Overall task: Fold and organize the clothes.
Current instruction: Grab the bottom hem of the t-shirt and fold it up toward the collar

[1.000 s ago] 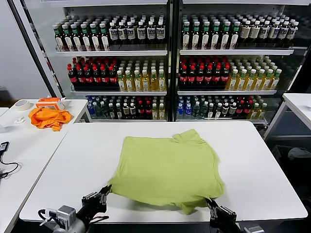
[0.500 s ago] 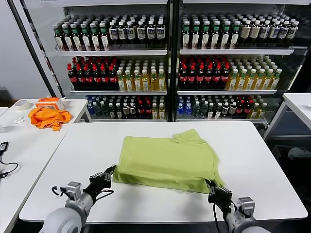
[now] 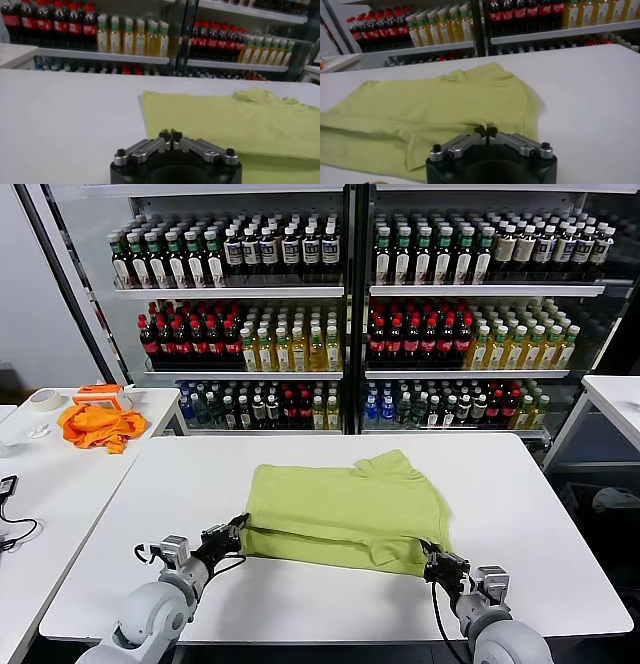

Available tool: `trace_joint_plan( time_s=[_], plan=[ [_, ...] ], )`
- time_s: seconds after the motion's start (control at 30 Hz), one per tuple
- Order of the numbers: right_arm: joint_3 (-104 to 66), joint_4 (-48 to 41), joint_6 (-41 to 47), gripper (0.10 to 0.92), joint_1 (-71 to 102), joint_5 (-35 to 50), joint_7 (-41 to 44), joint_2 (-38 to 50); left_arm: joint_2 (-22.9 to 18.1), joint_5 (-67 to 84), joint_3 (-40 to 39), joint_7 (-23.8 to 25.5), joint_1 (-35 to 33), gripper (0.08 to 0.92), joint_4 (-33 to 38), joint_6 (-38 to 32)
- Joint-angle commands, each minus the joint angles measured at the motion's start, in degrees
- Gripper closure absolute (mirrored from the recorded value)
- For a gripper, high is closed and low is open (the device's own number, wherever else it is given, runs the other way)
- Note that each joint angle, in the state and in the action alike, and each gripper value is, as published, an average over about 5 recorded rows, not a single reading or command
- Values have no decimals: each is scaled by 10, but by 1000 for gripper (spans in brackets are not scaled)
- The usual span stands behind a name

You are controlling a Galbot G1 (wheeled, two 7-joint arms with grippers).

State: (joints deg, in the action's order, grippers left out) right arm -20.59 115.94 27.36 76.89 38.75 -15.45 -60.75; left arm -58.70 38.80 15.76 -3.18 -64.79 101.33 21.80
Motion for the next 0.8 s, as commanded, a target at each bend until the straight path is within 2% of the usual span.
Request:
trace_joint_plan(
  time_s=[0.03,0.37,0.5,0.67,0.8],
  plan=[
    [4,-22,2,921,-18,2,1,-4,-6,-3,-12,20,36,918,-54,-2],
    [10,-33,7,905,-29,-8,2,-5,-8,-13,-17,20,43,918,-63,-3],
    [6,-43,6,812,-31,-13,2,-6,-10,-15,-18,20,51,898,-74,-8],
    [-16,-46,7,665,-32,-12,1,-2,-4,-12,-13,20,59,771,-77,-12],
    [-47,-27,8,552,-14,-4,2,10,9,8,0,17,48,658,-48,-15]
  ],
)
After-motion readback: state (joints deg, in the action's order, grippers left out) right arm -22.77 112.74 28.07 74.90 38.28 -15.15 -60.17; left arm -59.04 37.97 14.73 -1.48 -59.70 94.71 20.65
